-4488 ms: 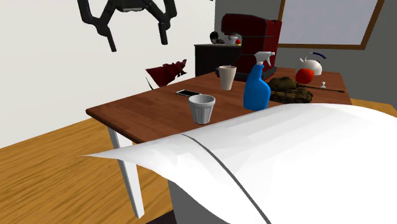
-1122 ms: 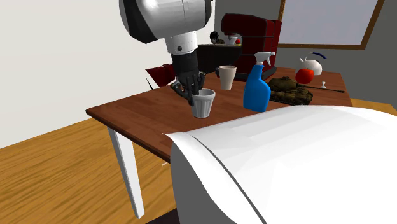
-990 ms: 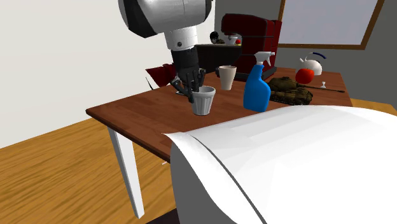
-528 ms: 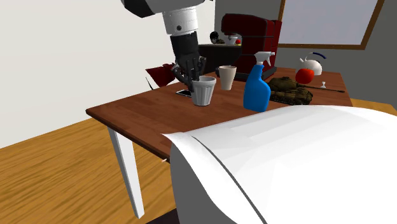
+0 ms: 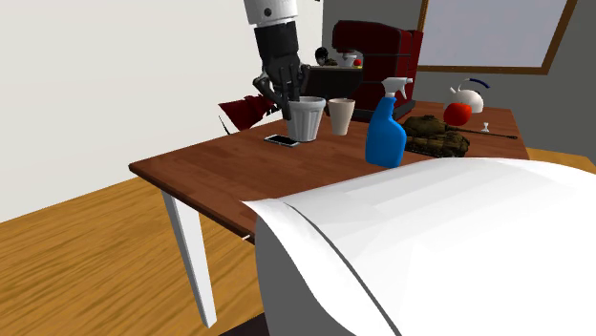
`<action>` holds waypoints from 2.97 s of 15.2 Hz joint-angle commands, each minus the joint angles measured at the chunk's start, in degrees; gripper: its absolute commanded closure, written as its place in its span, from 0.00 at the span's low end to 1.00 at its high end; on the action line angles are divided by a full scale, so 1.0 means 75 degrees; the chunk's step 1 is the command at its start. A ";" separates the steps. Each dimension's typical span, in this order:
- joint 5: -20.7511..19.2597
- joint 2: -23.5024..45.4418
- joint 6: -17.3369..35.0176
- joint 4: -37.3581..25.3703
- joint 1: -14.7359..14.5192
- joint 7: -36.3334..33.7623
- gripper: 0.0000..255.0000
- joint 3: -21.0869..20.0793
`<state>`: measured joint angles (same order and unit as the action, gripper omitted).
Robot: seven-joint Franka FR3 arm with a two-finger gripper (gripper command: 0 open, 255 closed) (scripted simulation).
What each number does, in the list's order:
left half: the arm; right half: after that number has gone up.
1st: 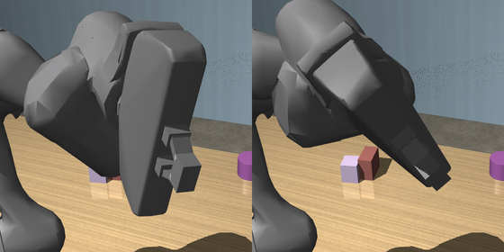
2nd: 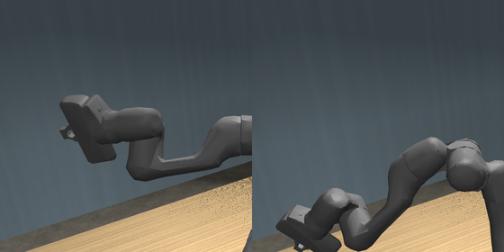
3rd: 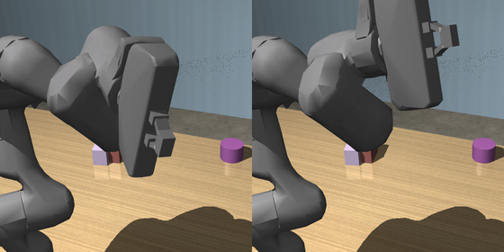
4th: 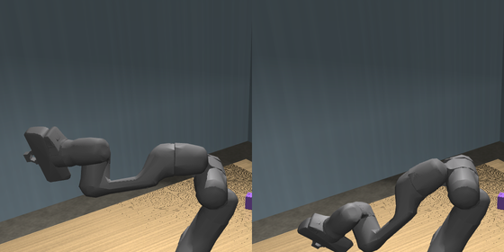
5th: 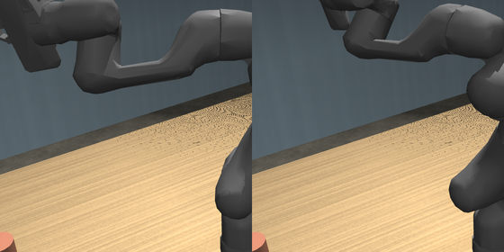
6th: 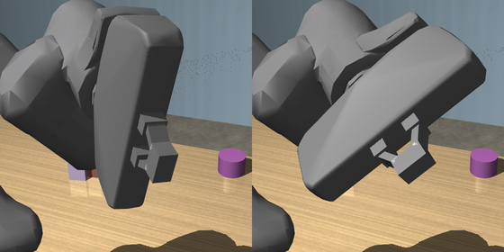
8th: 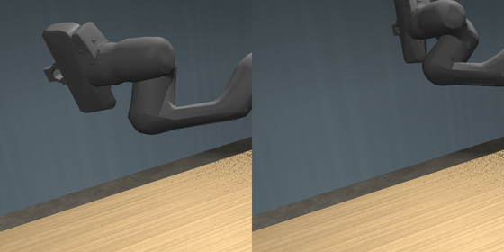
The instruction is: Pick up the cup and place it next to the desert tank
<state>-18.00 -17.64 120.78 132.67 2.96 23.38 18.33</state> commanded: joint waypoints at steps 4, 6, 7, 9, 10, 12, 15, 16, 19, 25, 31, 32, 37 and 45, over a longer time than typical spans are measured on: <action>0.0052 -0.0152 -0.0534 -0.0385 -0.0023 0.0077 1.00 -0.0063; 0.0074 -0.0195 -0.0741 -0.0552 -0.0032 0.0111 1.00 -0.0084; 0.0085 -0.0213 -0.0844 -0.0638 -0.0036 0.0128 1.00 -0.0095; 0.0106 -0.0245 -0.1049 -0.0814 -0.0045 0.0163 1.00 -0.0116; 0.0117 -0.0258 -0.1151 -0.0904 -0.0049 0.0180 1.00 -0.0126; 0.0139 -0.0279 -0.1355 -0.1089 -0.0058 0.0216 1.00 -0.0146; 0.0171 -0.0297 -0.1657 -0.1378 -0.0071 0.0269 1.00 -0.0174; 0.0182 -0.0299 -0.1758 -0.1477 -0.0076 0.0287 1.00 -0.0183; 0.0210 -0.0298 -0.2019 -0.1743 -0.0087 0.0335 1.00 -0.0206; 0.0058 -0.0304 -0.1811 -0.1803 0.0305 0.1441 1.00 0.0590; 0.0081 0.0004 -0.1588 -0.2164 0.0627 0.2634 1.00 0.1463; 0.0111 0.0089 -0.1551 -0.2254 0.0675 0.2844 1.00 0.1615; 0.0428 0.0672 -0.1370 -0.2829 0.0891 0.3968 1.00 0.2408; 0.1793 0.2305 -0.1233 -0.4236 0.1383 0.6135 1.00 0.3700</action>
<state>-6.23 -2.09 111.30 102.16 12.64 67.06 44.96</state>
